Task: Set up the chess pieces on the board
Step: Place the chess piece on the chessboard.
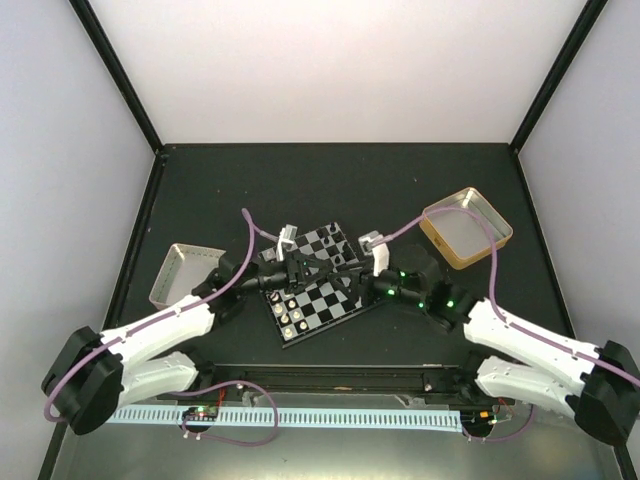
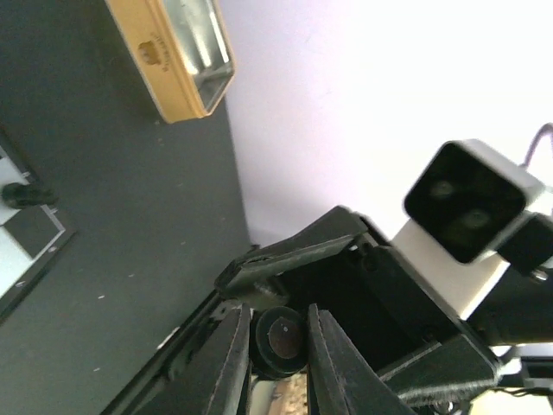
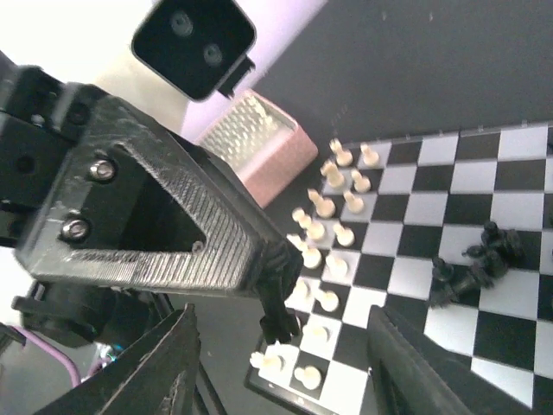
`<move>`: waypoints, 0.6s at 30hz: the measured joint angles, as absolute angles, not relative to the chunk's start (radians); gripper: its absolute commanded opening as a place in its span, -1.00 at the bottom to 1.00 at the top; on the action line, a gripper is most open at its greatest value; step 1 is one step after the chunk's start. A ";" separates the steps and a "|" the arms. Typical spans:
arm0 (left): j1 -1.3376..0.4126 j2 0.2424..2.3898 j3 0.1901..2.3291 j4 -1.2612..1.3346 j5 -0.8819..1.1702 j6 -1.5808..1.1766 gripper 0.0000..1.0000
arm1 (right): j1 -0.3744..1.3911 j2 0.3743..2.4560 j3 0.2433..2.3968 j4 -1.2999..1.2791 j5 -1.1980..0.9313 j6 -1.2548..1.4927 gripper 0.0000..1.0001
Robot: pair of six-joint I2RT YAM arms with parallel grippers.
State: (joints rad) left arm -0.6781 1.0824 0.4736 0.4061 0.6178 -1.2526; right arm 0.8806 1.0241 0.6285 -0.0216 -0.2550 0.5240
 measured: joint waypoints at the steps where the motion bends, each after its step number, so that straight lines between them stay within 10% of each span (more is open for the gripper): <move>1: -0.678 1.075 0.474 0.420 0.616 -1.271 -0.90 | 0.879 0.997 0.609 0.008 -0.250 0.562 0.19; 18: -0.678 0.999 0.474 0.625 0.496 -1.653 -0.90 | 0.868 1.019 0.523 0.492 -0.271 1.078 -0.30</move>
State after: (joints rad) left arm -0.6785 0.9993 0.4740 0.6250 0.4965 -1.6527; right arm 0.8680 1.0187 0.5232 0.4915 -0.2710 1.0779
